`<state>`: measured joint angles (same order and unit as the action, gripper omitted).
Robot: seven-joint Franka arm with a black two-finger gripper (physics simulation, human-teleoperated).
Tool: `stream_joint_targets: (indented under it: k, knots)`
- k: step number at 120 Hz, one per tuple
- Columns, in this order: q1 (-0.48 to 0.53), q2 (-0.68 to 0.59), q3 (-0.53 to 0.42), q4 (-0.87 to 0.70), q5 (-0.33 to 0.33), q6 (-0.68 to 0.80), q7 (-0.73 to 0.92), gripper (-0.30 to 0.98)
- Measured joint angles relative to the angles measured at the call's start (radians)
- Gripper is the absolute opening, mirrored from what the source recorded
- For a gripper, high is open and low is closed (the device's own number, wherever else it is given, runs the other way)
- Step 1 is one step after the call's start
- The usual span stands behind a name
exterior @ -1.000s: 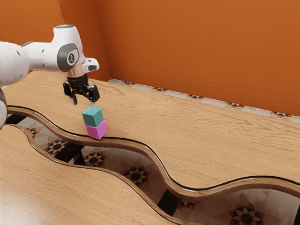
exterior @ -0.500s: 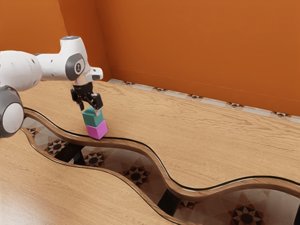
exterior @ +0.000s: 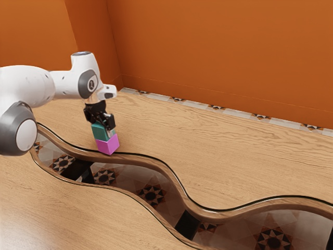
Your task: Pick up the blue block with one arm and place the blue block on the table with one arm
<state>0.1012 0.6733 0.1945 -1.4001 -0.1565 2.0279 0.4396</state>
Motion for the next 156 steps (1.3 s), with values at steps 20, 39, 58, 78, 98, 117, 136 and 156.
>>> stream_joint_targets:
  k: [20,39,58,78,98,117,136,156]
  knots:
    - [-0.039,-0.119,0.004,-0.038,0.016,0.0,0.004,0.28]
    - [-0.139,-0.127,-0.001,-0.016,0.027,-0.005,-0.022,0.22]
    - [-0.168,0.027,-0.04,0.102,0.016,0.003,-0.056,0.19]
    - [-0.169,0.11,-0.062,0.138,-0.007,0.016,-0.079,0.39]
    - [-0.17,0.114,-0.063,0.14,-0.037,0.014,-0.078,0.52]
    - [-0.2,-0.006,-0.061,0.095,-0.042,0.004,-0.078,0.61]
    - [-0.22,-0.602,-0.06,-0.233,0.05,-0.122,-0.098,0.65]
    - [-0.203,-0.748,-0.05,-0.333,0.119,-0.207,-0.13,0.67]
